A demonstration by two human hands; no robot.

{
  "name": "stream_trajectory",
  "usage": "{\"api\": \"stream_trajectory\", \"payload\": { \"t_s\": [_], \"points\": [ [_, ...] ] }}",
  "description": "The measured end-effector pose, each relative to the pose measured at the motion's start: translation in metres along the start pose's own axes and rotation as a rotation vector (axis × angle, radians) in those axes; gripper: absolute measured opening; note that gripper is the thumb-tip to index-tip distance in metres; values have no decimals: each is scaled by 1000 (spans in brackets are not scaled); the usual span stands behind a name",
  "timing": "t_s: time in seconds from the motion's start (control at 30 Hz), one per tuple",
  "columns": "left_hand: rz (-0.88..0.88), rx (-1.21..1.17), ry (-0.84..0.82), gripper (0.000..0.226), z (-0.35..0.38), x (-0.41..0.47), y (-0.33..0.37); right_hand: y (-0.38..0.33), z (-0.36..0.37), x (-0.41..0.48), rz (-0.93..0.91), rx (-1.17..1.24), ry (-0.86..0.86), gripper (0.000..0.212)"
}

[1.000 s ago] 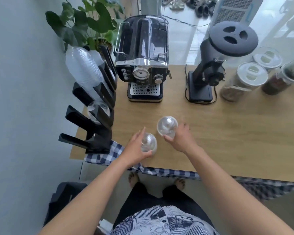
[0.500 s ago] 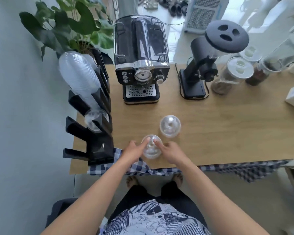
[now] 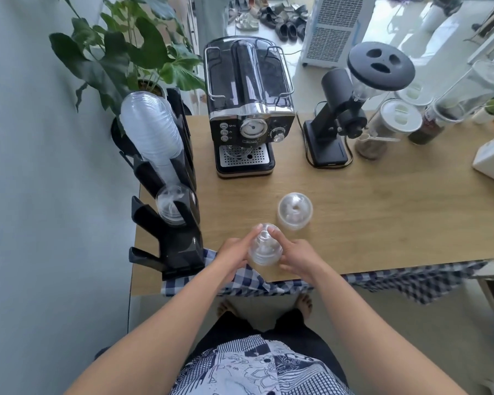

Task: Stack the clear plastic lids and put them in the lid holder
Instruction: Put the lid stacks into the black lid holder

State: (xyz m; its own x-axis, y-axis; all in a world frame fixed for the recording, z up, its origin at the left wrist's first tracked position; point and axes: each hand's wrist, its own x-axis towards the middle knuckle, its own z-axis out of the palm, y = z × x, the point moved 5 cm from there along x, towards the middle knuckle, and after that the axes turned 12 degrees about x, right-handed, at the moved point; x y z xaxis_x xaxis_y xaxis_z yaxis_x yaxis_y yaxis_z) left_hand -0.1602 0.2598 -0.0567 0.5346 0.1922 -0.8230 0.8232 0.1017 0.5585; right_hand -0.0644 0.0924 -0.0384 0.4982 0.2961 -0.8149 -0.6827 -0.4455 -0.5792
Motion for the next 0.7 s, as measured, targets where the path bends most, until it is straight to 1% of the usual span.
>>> {"api": "stream_trajectory", "payload": {
  "t_s": [0.07, 0.13, 0.17, 0.27, 0.3, 0.33, 0.4, 0.47, 0.53, 0.57, 0.6, 0.7],
  "points": [
    [37, -5, -16, 106, -4, -5, 8, -8, 3, -3, -54, 2, -5, 93],
    [66, 14, -1, 109, -9, -11, 19, -23, 5, -8, -95, -2, -22, 87],
    [90, 24, 14, 110, -12, -14, 25, -31, 5, -11, -118, -6, -29, 88],
    [202, 51, 41, 109, -22, -31, 51, -62, 5, -26, -181, -59, -59, 111],
    [219, 56, 60, 112, -27, -39, 59, -73, 4, -33, -208, -79, -58, 110],
    [230, 59, 77, 114, -32, -47, 67, -84, 3, -39, -232, -89, -59, 105],
    [275, 88, 91, 112, -44, -64, 82, -106, 4, -49, -292, -120, -57, 110],
    [333, 133, 105, 118, -61, -83, 98, -125, 13, -65, -351, -158, -68, 113],
    [386, 168, 129, 122, -83, -104, 111, -142, 28, -81, -403, -177, -103, 100],
    [409, 176, 146, 118, -95, -116, 115, -148, 37, -89, -421, -179, -133, 93],
    [423, 179, 172, 112, -109, -126, 117, -153, 49, -95, -431, -188, -167, 93],
    [415, 193, 247, 99, -151, -154, 113, -161, 88, -101, -443, -279, -208, 112]
  ]
}}
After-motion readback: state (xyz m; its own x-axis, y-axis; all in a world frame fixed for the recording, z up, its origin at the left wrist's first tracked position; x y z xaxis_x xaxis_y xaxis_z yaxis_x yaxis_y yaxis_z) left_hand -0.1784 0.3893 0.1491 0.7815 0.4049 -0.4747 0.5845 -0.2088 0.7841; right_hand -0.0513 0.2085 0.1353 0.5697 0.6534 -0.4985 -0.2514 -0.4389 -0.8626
